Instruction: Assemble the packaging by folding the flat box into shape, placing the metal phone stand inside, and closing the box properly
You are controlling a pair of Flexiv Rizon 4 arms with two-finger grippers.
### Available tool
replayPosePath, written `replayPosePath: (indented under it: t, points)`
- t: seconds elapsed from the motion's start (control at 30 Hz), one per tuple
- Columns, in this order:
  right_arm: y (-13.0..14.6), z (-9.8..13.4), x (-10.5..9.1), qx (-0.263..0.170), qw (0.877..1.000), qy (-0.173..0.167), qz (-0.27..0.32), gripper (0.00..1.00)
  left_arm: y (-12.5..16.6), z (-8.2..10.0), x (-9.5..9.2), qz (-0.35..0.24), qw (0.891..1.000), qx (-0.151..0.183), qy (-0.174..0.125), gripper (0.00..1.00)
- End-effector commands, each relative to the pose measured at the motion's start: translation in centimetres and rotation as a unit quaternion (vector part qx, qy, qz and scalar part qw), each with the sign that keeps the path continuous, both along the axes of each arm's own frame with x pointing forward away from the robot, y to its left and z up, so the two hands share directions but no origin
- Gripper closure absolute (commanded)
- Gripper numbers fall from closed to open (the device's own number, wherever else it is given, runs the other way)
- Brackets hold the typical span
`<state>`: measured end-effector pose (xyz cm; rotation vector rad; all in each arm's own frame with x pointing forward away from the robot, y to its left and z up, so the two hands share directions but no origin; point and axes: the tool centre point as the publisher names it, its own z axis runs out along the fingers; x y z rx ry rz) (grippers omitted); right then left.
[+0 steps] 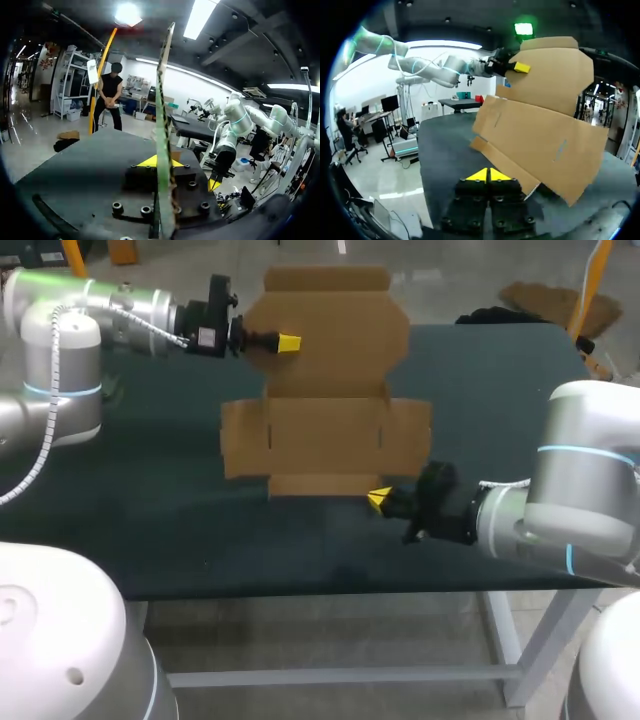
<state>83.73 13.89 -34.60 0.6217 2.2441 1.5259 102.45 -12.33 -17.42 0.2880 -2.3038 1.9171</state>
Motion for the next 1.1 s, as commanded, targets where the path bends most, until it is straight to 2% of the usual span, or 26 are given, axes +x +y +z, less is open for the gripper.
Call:
replayPosePath:
  t: [0.03,0.5,0.73,0.83,0.9,1.1]
  points:
    - [1.1,-0.9,0.7,-0.001,1.0,-0.003,0.0,1.0,-0.1,0.0,-0.7,0.014,1.0,0.003,-0.007,1.0]
    - [2.5,-2.1,2.0,-0.009,1.0,-0.013,-0.015,1.0,-0.2,-0.9,-1.5,0.009,1.0,0.006,-0.028,1.0]
    - [3.8,-3.1,2.4,-0.007,1.0,-0.012,-0.025,1.0,0.2,-1.3,-1.4,-0.004,1.0,0.0,-0.023,1.0]
    - [4.3,-3.6,2.6,0.001,0.999,-0.015,-0.047,1.0,0.3,-1.4,-1.3,-0.005,1.0,0.0,-0.022,1.0]
    - [4.8,-4.0,2.9,0.002,0.998,-0.002,-0.068,1.0,0.3,-1.4,-1.3,-0.005,1.0,0.0,-0.022,1.0]
    - [4.8,-4.0,2.9,0.002,0.998,-0.002,-0.068,1.0,0.3,-1.4,-1.3,-0.005,1.0,0.0,-0.022,1.0]
